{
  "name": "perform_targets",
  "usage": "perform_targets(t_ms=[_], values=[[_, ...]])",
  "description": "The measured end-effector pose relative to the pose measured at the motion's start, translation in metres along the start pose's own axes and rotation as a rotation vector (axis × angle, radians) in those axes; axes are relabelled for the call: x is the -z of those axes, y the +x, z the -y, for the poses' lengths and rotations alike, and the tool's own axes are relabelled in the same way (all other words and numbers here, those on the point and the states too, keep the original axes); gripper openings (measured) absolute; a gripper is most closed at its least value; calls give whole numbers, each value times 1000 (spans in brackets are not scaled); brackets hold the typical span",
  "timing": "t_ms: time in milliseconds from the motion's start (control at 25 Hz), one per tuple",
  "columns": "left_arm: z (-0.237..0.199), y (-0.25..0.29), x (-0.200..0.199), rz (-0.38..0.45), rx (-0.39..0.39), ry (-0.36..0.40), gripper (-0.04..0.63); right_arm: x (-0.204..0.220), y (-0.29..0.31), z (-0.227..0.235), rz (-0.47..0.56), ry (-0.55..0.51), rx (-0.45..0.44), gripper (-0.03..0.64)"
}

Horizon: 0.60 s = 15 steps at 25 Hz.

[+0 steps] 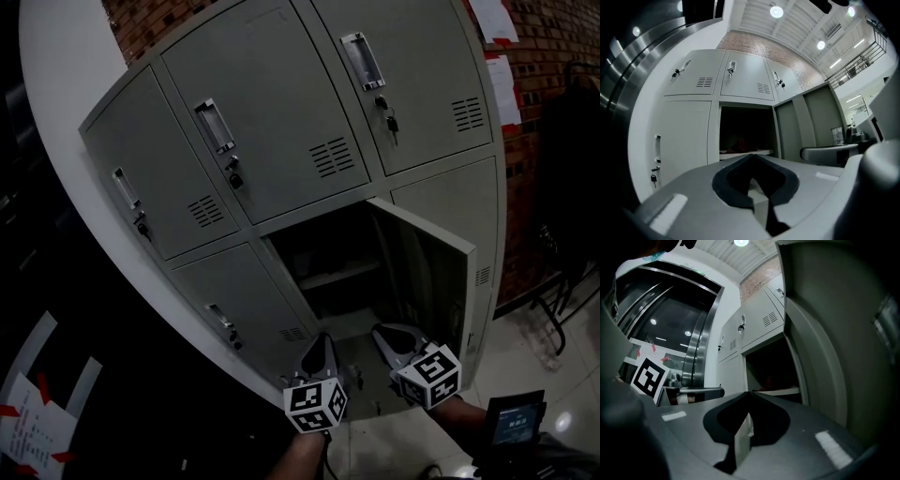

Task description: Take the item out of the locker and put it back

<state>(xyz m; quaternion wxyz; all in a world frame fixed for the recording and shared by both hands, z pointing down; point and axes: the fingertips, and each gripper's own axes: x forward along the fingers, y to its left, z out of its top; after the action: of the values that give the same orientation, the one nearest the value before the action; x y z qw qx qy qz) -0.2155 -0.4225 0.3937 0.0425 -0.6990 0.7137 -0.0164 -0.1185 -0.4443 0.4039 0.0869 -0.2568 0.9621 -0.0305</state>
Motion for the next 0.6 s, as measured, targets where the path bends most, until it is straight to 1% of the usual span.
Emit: perform_targets(t_ms=[280, 600], values=[[3, -48, -1, 33, 59, -39, 2, -8, -21, -39, -15, -54, 41, 0], [-11, -120, 2, 42, 124, -76, 2, -3, -48, -115, -47, -93, 88, 0]])
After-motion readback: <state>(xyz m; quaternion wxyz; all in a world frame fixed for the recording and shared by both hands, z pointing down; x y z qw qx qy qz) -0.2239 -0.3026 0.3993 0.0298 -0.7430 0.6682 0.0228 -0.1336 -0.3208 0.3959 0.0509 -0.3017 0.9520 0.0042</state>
